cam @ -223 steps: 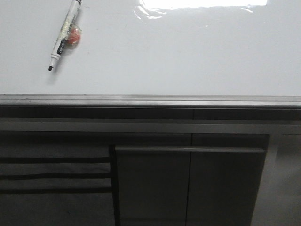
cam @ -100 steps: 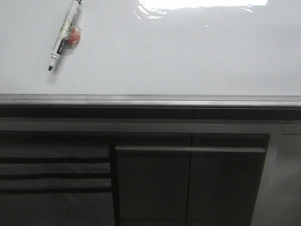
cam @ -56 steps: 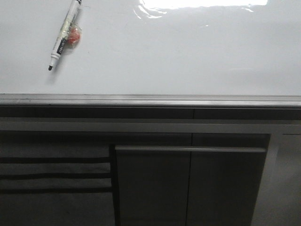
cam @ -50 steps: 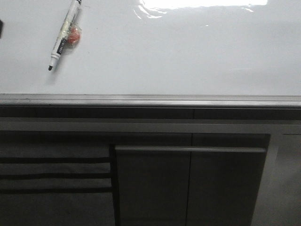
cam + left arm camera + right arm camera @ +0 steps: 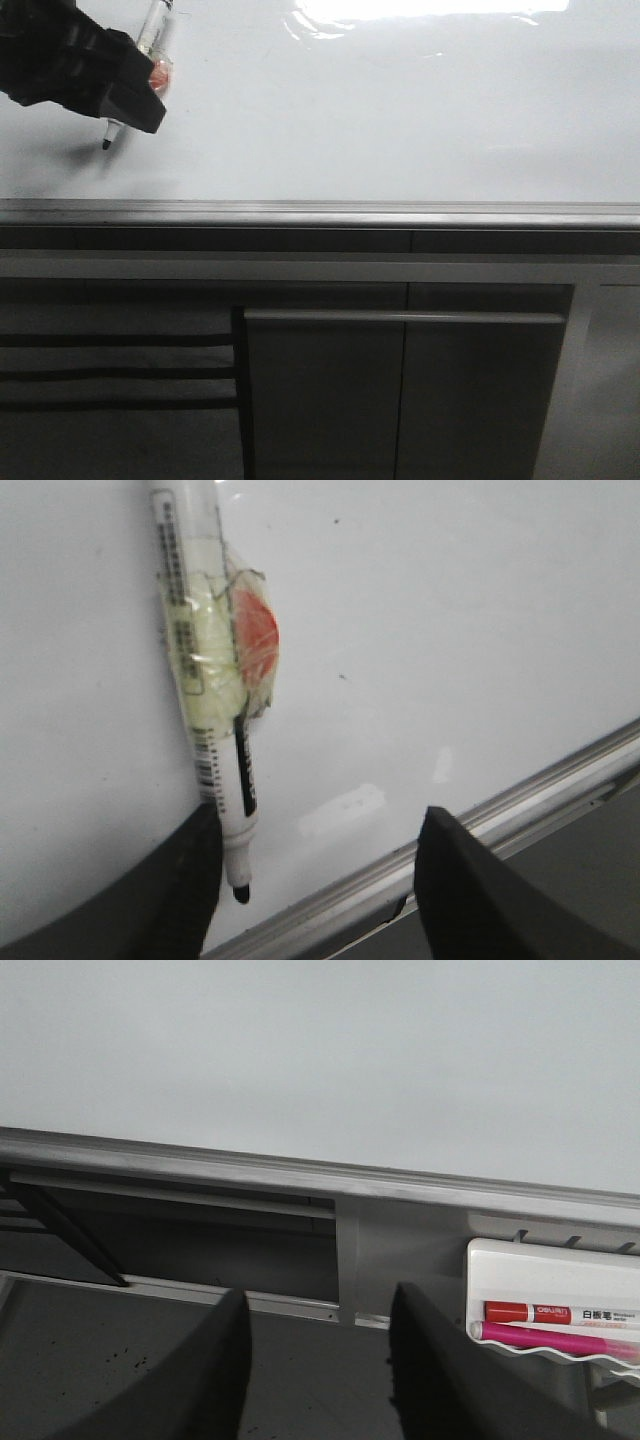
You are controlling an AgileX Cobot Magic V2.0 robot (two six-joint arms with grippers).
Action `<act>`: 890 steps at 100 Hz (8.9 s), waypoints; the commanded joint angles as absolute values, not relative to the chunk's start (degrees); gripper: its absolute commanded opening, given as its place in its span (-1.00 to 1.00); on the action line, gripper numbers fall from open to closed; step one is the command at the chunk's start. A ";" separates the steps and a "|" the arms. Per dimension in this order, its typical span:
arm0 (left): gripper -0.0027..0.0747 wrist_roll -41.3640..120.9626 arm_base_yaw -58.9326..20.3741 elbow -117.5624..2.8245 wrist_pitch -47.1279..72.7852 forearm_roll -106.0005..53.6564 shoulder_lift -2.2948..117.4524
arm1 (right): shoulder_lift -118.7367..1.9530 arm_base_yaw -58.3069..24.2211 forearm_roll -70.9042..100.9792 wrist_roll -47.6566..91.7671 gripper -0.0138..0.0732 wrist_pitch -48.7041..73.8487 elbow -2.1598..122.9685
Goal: Write number 0 on whiteboard
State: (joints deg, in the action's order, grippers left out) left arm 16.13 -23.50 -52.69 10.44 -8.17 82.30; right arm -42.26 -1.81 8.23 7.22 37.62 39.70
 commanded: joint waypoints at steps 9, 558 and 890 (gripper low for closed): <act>0.06 15.71 -20.56 -56.92 6.33 -7.62 83.47 | -42.35 -1.73 8.46 7.90 -0.01 33.57 41.34; 0.02 20.33 -18.75 -35.02 21.12 -21.37 35.11 | -87.56 -15.40 36.99 31.74 -0.79 45.33 78.91; -0.83 48.81 -44.38 -59.90 38.07 -26.39 72.86 | -71.47 -32.43 32.02 81.78 -0.08 51.99 66.82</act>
